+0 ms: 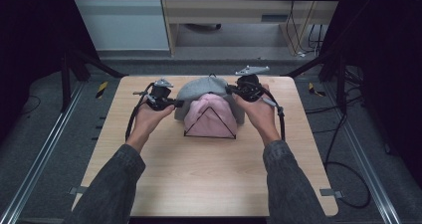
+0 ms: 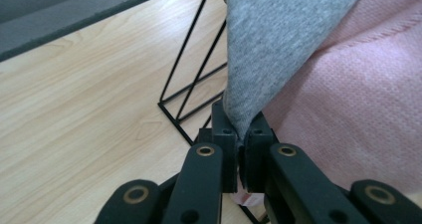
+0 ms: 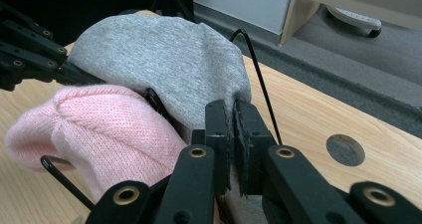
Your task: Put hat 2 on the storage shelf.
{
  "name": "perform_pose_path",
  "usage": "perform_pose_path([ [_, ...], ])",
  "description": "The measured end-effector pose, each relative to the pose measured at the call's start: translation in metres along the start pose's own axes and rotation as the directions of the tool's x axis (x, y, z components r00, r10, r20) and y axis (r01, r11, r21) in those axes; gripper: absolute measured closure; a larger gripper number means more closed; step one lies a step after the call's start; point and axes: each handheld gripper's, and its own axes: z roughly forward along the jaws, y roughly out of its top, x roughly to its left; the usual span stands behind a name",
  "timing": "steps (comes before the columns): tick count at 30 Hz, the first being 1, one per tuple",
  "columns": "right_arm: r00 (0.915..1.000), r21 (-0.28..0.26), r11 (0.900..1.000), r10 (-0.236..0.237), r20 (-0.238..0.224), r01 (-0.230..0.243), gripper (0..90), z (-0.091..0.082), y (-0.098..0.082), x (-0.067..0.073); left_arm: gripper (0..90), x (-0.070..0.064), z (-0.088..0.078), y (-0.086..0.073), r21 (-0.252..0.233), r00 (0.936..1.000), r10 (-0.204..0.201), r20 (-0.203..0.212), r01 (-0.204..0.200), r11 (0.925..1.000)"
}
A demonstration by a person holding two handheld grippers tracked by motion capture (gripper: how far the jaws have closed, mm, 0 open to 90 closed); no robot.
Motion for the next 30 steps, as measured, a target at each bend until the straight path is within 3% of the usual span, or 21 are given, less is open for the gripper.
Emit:
perform_pose_path([
  [4,1.0000,0.003,1.000,0.002,0.002,-0.002,84.6,-0.001,-0.002,0.000,85.8,-0.002,0.002,-0.002,0.021,0.9999,0.007,0.008,-0.007,0.9997],
  [15,0.9997,-0.011,1.000,0.024,0.008,-0.024,72.8,-0.011,-0.007,-0.004,74.1,-0.003,-0.004,-0.005,-0.010,0.9999,-0.006,-0.016,0.005,0.9999],
  [22,0.9997,-0.014,1.000,0.024,0.010,-0.024,69.1,-0.020,-0.007,-0.003,67.6,-0.008,-0.014,-0.004,-0.021,0.9992,0.021,-0.034,-0.022,0.9995],
  [30,0.9997,-0.025,1.000,0.016,0.020,-0.016,61.5,-0.034,-0.004,0.002,47.4,-0.017,-0.030,-0.008,-0.003,0.9950,0.064,-0.076,-0.065,0.9979],
])
